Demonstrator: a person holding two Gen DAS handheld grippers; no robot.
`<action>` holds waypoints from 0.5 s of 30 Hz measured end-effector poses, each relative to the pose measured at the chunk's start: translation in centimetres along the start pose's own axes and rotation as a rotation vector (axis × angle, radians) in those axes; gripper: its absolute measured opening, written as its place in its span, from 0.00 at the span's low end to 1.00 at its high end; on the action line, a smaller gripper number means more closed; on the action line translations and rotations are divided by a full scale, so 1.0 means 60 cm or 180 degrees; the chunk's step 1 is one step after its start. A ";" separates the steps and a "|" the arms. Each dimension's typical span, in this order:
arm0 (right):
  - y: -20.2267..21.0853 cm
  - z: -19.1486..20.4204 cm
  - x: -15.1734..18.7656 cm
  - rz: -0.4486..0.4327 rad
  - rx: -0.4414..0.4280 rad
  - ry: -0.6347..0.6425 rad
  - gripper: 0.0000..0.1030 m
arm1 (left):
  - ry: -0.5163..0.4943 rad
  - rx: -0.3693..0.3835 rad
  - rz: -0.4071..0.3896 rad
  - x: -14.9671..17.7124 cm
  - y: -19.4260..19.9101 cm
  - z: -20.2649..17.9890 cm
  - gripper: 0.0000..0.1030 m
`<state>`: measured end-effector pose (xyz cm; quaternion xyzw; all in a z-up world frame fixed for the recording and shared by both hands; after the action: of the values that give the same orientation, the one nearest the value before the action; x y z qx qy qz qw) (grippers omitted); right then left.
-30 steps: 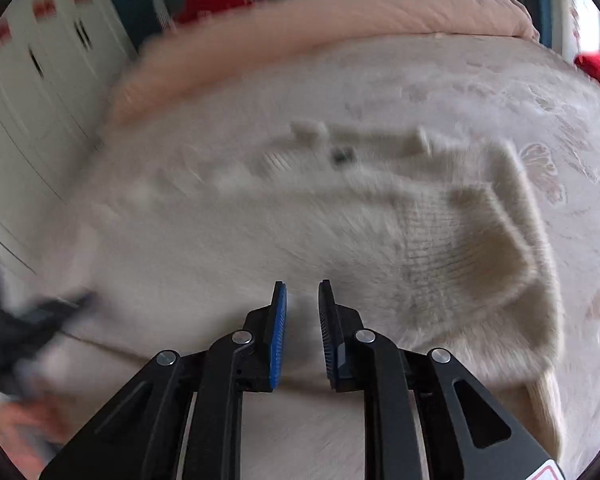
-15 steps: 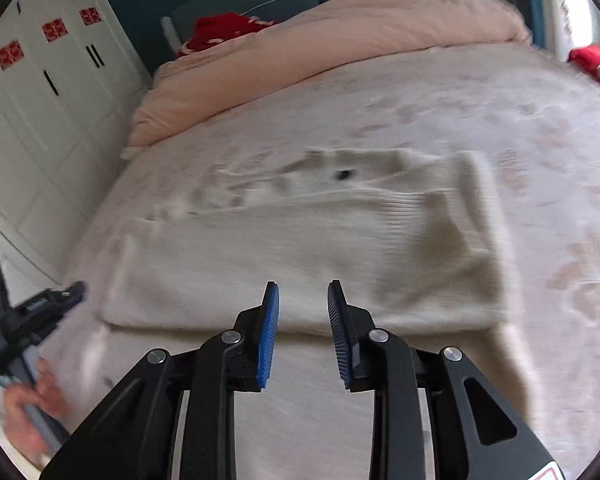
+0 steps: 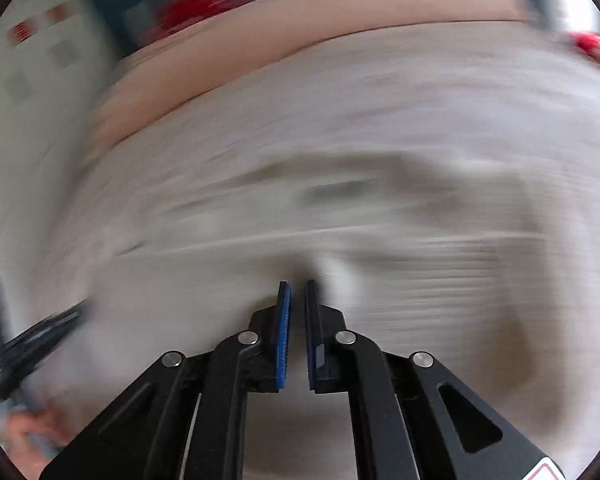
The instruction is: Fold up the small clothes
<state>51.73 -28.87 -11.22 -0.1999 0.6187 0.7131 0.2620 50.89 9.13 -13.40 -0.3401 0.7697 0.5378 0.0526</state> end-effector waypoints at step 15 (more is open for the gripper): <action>0.348 -0.106 0.280 0.0110 0.0104 0.0072 0.67 | 0.0181 -0.0032 0.0265 0.193 0.298 0.164 0.78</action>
<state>25.39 -35.04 -6.20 -0.1930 0.6366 0.7050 0.2459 28.87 15.63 -8.49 -0.3233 0.7816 0.5334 0.0066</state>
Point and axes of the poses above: each gripper's, at about its wrist camera, not at the fingertips, and y roughly against the way its jaws point, z to its left, x to its underside, the point moved 4 cm from there along -y, roughly the way its jaws point, and after that the axes turned 13 degrees about y, right-handed, at the moved point
